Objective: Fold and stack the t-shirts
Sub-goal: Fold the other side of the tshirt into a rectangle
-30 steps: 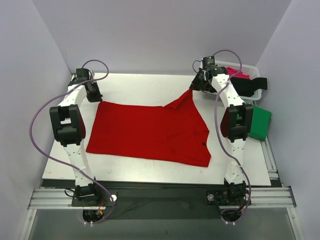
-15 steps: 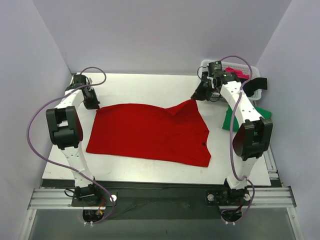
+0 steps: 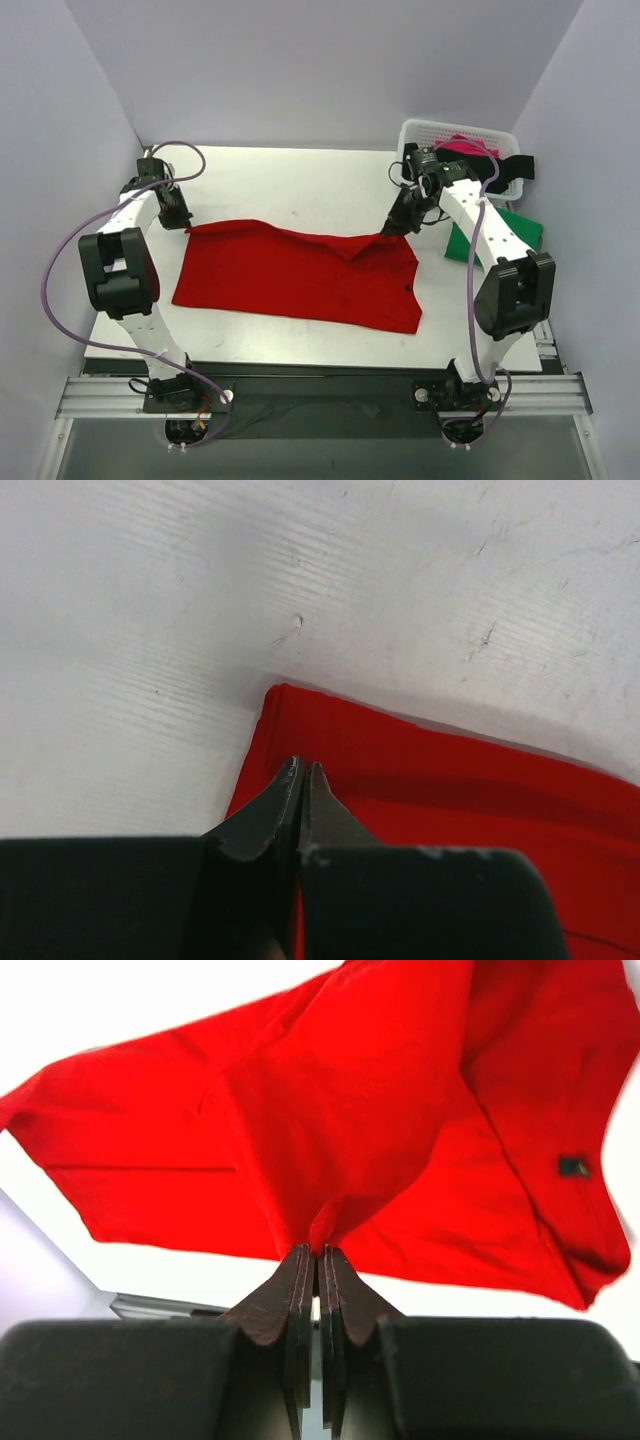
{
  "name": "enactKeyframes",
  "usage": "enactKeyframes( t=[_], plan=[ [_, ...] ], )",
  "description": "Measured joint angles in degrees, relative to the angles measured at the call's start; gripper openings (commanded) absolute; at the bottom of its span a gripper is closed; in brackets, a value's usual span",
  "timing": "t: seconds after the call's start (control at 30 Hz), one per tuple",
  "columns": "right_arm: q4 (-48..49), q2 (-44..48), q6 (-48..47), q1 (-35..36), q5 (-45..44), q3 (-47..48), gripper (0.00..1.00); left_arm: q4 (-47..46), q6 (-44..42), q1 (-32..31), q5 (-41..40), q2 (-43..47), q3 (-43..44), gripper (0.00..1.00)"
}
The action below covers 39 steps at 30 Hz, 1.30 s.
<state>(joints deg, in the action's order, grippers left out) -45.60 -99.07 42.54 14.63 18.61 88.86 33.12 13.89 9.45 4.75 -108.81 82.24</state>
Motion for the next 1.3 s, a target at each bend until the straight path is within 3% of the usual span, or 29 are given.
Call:
enactKeyframes(
  t=[1.07,1.1,1.13,1.2,1.23,1.3],
  plan=[
    [-8.5,5.9,-0.8,3.0,2.5,-9.4,0.00,0.5,0.3,2.0,-3.4,5.0,-7.9,0.00],
    [-8.6,5.9,-0.8,3.1,2.5,-9.8,0.00,0.6,0.5,2.1,-3.7,5.0,-8.1,0.05],
    [-8.6,5.9,-0.8,3.3,2.5,-10.2,0.00,0.6,0.5,2.2,-3.9,5.0,-8.3,0.22],
    [-8.9,5.9,-0.8,3.5,2.5,-11.0,0.00,1.1,0.8,2.4,-4.5,5.1,-9.0,0.33],
    [-9.0,5.9,-0.9,3.5,2.5,-11.3,0.00,1.2,0.9,2.4,-4.7,5.2,-9.4,0.44],
    [-9.2,5.9,-1.0,3.9,2.5,-11.5,0.00,1.8,1.2,2.7,-5.1,5.7,-10.3,0.52]
  ],
)
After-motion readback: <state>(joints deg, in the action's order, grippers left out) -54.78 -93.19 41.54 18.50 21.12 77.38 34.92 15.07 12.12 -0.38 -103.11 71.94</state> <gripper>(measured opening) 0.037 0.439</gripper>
